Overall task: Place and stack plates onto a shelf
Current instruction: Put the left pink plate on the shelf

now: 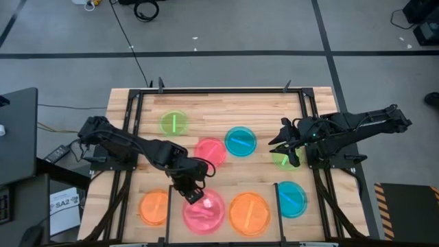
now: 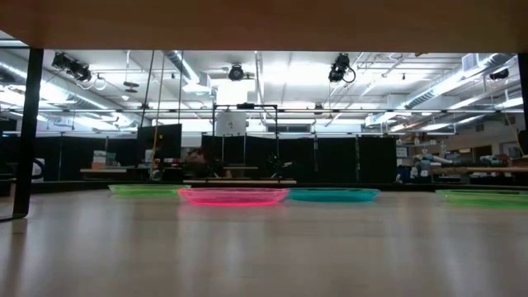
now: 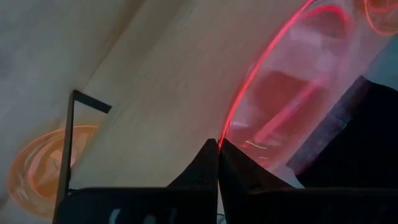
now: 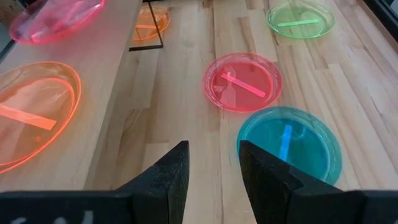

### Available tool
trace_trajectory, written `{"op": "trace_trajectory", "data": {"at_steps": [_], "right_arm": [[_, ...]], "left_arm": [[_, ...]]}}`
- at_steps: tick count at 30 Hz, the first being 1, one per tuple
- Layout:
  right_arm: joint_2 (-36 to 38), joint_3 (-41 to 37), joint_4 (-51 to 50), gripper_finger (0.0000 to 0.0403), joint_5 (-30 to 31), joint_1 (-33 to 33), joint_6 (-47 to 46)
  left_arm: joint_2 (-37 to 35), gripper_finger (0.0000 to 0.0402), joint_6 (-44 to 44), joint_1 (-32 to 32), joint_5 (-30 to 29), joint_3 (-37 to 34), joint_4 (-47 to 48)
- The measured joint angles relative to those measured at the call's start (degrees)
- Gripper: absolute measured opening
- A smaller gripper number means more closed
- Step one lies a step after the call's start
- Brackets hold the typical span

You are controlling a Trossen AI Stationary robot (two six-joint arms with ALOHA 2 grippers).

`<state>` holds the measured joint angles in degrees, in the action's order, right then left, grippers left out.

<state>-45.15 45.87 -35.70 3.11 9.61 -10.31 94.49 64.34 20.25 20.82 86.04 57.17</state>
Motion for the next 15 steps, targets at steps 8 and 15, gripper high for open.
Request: {"op": "trace_trajectory", "data": {"at_steps": [8, 15], "right_arm": [[0.00, 0.00, 0.02, 0.0148, -0.02, 0.02, 0.00], [0.00, 0.00, 0.02, 0.0148, 0.00, 0.02, -0.02]], "left_arm": [[0.12, 0.0009, 0.04, 0.00, -0.02, -0.02, 0.13], [0.12, 0.0011, 0.02, -0.02, -0.02, -0.02, 0.11]]}}
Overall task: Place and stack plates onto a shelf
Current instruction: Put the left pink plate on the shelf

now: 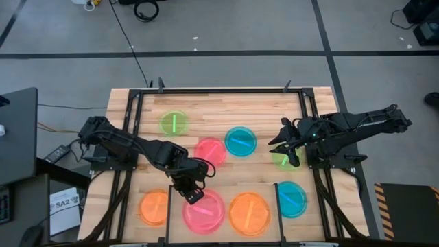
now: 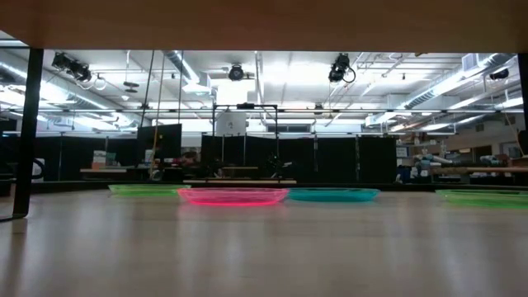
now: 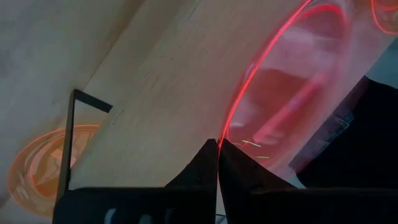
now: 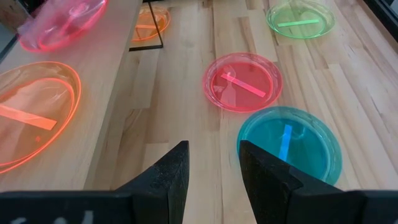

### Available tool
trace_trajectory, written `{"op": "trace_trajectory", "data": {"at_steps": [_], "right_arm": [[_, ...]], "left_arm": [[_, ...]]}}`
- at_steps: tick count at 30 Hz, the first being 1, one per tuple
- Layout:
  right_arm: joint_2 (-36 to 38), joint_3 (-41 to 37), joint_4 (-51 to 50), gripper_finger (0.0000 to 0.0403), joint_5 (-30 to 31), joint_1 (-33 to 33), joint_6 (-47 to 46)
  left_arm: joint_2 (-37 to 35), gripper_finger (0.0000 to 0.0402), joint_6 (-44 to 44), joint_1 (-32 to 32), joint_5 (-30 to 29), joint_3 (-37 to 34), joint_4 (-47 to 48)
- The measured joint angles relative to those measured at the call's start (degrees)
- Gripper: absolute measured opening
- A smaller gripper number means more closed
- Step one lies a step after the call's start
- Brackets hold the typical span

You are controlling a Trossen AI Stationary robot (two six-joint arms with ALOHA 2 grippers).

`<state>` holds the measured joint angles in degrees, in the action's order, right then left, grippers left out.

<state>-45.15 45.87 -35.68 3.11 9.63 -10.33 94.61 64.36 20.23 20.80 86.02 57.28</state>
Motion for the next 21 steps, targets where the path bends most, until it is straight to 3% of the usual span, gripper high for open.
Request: {"op": "trace_trajectory", "data": {"at_steps": [21], "right_arm": [[0.00, 0.00, 0.00, 0.0148, 0.00, 0.00, 0.00]], "left_arm": [[0.00, 0.0014, -0.48, -0.02, -0.02, 0.01, -0.01]]}}
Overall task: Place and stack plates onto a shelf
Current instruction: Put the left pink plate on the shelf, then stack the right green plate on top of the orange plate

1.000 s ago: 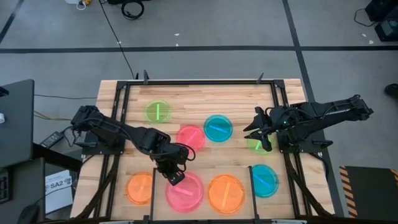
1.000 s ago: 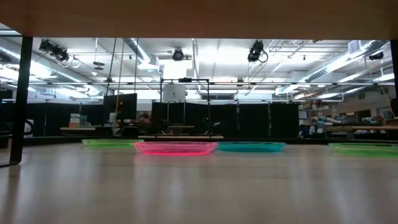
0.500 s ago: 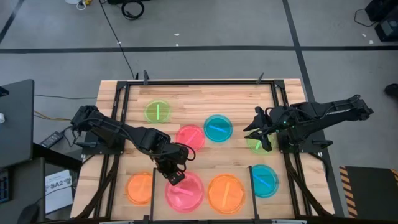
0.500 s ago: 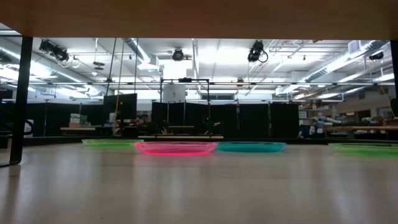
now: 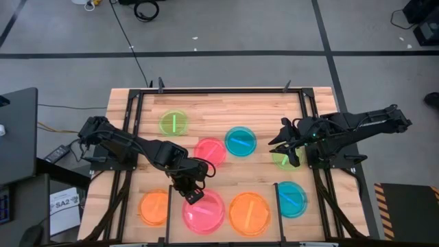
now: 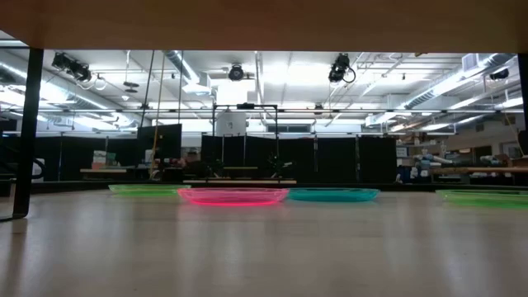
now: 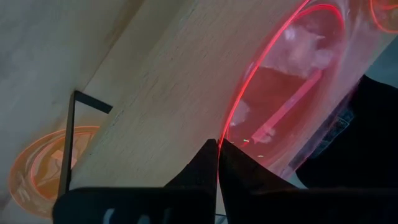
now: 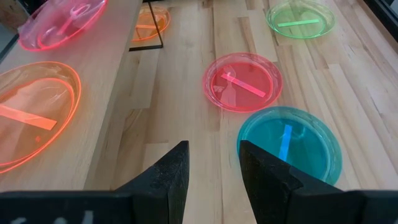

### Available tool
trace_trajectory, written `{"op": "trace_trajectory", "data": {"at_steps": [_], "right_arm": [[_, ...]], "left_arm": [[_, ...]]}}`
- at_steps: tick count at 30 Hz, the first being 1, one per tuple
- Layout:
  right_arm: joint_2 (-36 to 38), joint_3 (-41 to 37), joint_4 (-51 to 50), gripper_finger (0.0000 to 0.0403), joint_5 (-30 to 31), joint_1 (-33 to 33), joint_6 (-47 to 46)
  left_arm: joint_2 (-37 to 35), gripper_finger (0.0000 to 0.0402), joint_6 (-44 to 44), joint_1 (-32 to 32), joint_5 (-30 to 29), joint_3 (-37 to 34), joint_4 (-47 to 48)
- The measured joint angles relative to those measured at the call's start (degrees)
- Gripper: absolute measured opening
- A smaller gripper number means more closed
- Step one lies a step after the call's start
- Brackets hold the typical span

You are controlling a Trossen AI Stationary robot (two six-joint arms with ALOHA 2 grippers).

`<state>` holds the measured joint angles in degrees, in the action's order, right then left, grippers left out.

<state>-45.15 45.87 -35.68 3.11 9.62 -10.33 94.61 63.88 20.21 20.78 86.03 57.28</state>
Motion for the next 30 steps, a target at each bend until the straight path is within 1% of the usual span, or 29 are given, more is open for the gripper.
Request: {"op": "trace_trajectory", "data": {"at_steps": [8, 18, 26, 30], "right_arm": [[0.00, 0.00, 0.00, 0.0148, -0.01, -0.01, 0.00], [0.00, 0.00, 0.00, 0.0148, -0.02, -0.01, 0.00], [0.00, 0.00, 0.00, 0.0148, -0.02, 0.00, 0.00], [0.00, 0.00, 0.00, 0.0148, -0.02, 0.00, 0.00]], "left_arm": [[-0.02, 0.0018, -0.02, 0.00, 0.00, -0.01, 0.00], [-0.11, 0.0069, -0.04, 0.00, 0.00, -0.01, -0.02], [-0.11, 0.0096, -0.04, 0.00, -0.04, -0.01, -0.02], [-0.10, 0.0103, -0.51, 0.00, -1.10, -0.01, -0.02]]}}
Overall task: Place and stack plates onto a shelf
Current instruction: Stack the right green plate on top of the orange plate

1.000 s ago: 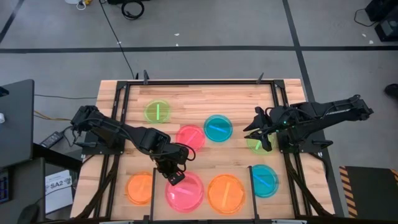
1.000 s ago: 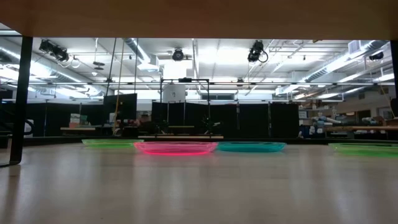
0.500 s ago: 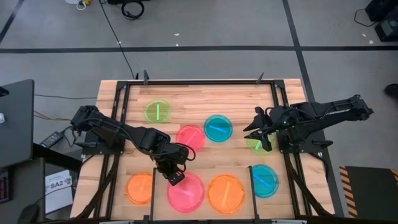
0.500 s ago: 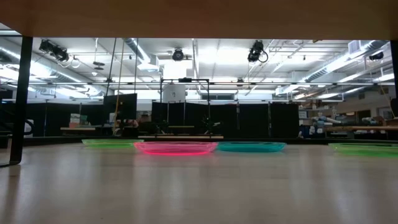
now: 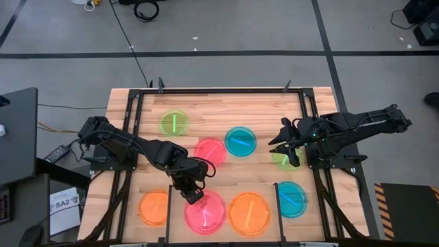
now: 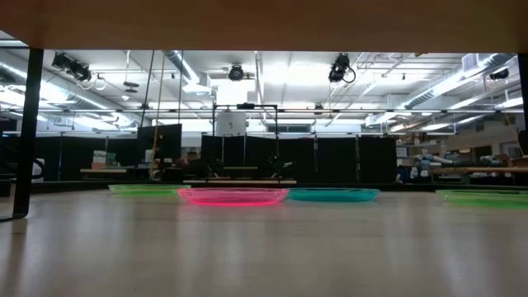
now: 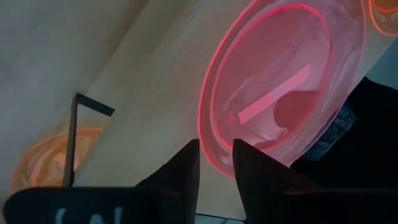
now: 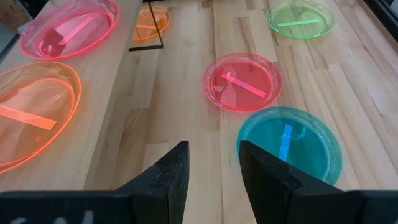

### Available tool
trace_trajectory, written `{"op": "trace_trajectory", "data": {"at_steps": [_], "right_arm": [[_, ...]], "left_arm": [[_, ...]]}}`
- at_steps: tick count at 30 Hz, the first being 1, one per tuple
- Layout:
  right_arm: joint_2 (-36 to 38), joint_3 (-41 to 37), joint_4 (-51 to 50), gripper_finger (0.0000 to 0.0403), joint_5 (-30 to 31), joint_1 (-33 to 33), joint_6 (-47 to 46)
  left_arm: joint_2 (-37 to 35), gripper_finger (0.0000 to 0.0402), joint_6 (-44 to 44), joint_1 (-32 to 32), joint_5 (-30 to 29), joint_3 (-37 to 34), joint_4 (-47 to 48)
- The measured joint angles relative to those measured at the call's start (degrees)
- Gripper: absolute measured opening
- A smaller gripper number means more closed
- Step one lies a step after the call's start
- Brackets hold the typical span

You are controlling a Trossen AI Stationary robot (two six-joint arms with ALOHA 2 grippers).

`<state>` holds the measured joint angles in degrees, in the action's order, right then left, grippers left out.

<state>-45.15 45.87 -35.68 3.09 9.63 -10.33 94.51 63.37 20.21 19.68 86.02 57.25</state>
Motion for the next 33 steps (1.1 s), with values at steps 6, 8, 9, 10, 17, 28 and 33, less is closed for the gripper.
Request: {"op": "trace_trajectory", "data": {"at_steps": [6, 8, 9, 10, 17, 28, 33], "right_arm": [[0.00, 0.00, 0.00, 0.0148, 0.02, 0.00, 0.00], [0.00, 0.00, 0.00, 0.0148, 0.00, -0.01, 0.00], [0.00, 0.00, 0.00, 0.0148, 0.00, -0.01, 0.00], [0.00, 0.00, -0.01, 0.0148, 0.02, 0.00, 0.00], [-0.01, 0.00, -0.02, 0.0148, 0.00, -0.02, 0.00], [-0.02, 0.00, -0.08, 0.0148, 0.02, -0.02, 0.00], [-0.02, 0.00, -0.25, 0.0148, 0.02, 0.00, -0.02]], "left_arm": [[-0.01, 0.0103, -5.47, -0.13, -0.98, -0.02, 0.00], [-0.13, 0.0103, -7.24, -0.11, -1.02, -0.04, 0.02], [-0.32, 0.0103, -8.32, -0.11, -1.00, -0.04, 0.02], [-0.60, 0.0103, -9.34, -0.11, -1.03, -0.04, 0.03], [-4.09, 0.0103, -17.86, -0.11, -4.68, -0.04, 1.70], [-8.69, 0.0103, -33.63, -0.82, -18.93, -0.26, 5.44], [-10.98, 0.0102, -38.92, -3.07, -23.23, -0.31, 8.16]]}}
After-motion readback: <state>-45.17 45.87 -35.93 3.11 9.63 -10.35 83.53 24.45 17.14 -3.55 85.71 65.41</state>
